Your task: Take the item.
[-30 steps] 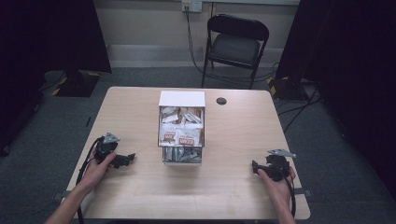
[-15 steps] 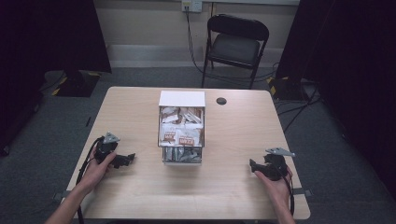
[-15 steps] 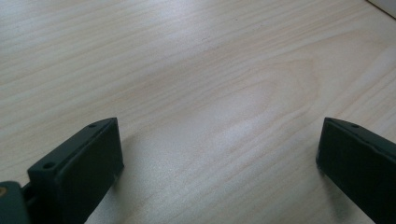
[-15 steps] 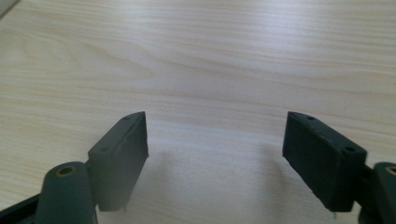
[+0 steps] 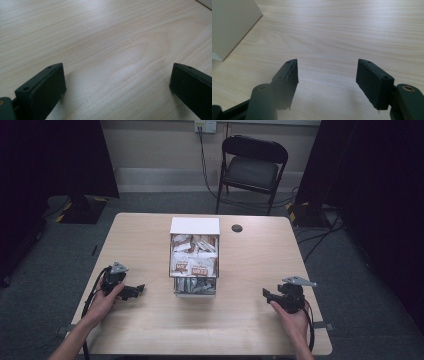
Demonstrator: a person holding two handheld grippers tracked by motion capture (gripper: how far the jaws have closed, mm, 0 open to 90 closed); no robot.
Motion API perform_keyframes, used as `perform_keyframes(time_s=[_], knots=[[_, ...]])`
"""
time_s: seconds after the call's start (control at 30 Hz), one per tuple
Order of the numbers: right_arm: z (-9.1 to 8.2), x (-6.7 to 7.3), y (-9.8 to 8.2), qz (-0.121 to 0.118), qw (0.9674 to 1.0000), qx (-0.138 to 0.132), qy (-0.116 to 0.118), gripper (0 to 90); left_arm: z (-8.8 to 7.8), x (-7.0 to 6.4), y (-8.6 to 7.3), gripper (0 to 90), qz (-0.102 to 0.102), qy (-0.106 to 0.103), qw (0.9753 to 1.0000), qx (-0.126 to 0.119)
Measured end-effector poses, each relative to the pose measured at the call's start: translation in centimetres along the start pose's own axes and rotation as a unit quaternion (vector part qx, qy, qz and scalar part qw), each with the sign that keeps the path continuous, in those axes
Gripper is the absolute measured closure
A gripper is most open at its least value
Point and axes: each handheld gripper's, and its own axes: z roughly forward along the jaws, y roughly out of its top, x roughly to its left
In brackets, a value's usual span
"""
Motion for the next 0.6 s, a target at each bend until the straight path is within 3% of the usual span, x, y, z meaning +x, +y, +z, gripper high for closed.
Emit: perform_keyframes(time_s=[0.17,0.6], knots=[[0.0,0.4,0.2,0.0,0.9999,0.007,0.012,33.8,0.0,0.0,0.0,0.0,0.0,0.0,1.0,0.0],[-1.8,1.2,2.1,0.006,0.9989,-0.019,0.043,40.8,0.0,0.0,0.0,0.0,0.0,0.0,1.0,0.0]])
